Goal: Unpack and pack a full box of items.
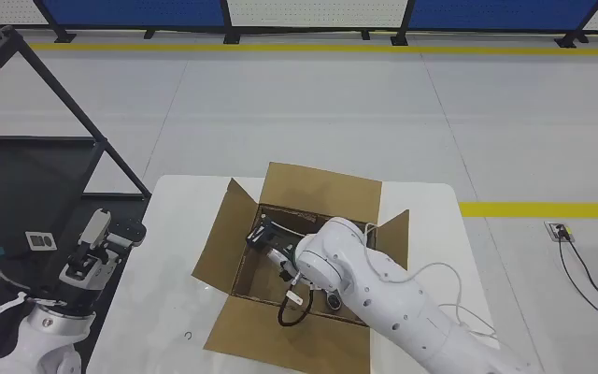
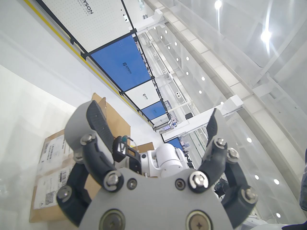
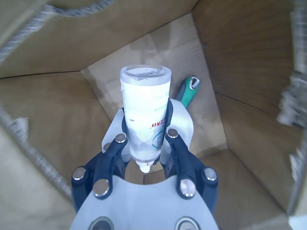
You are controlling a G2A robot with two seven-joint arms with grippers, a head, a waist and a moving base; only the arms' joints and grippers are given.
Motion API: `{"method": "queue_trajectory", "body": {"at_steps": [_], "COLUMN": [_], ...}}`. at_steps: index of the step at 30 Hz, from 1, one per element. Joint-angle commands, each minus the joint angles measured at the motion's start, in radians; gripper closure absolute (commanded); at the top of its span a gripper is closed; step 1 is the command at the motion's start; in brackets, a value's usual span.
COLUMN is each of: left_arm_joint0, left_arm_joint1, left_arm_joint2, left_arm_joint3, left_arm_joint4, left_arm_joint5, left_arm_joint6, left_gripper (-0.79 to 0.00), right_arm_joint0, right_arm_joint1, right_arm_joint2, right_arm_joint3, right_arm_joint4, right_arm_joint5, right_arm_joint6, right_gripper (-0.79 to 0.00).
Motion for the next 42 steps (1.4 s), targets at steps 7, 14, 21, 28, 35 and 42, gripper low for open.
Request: {"method": "queue_trajectory", "body": {"at_steps": [7, 14, 21, 28, 35, 42], "left_arm_joint0": [-0.018, -0.02, -0.025, -0.037, -0.045, -0.041], "left_arm_joint1": [0.004, 0.007, 0.009, 0.011, 0.013, 0.014], "left_arm_joint2": [0.02, 0.037, 0.05, 0.082, 0.117, 0.138], "left_arm_joint3": [0.009, 0.006, -0.004, -0.02, -0.025, -0.046], "left_arm_joint4": [-0.005, -0.012, -0.015, 0.004, 0.031, 0.065], "left_arm_joint5": [-0.001, -0.005, 0.001, 0.007, 0.015, 0.021], "left_arm_joint6": [-0.009, -0.018, -0.019, -0.011, 0.004, 0.017], "left_gripper": [-0.785, -0.785, -0.785, -0.785, -0.785, -0.785], "right_arm_joint0": [-0.204, -0.305, -0.502, -0.658, -0.871, -0.891], "right_arm_joint1": [0.073, 0.096, 0.124, 0.135, 0.139, 0.14], "right_arm_joint2": [0.172, 0.291, 0.53, 0.795, 0.999, 1.015], "right_arm_joint3": [-0.518, -0.752, -0.929, -0.929, -0.929, -0.922], "right_arm_joint4": [-0.249, -0.451, -0.514, -0.449, -0.237, -0.206], "right_arm_joint5": [0.049, 0.125, 0.155, 0.193, 0.17, 0.155], "right_arm_joint6": [0.123, 0.215, 0.214, 0.134, -0.034, -0.02], "right_gripper": [0.0, 0.0, 0.0, 0.0, 0.0, 0.0]}}
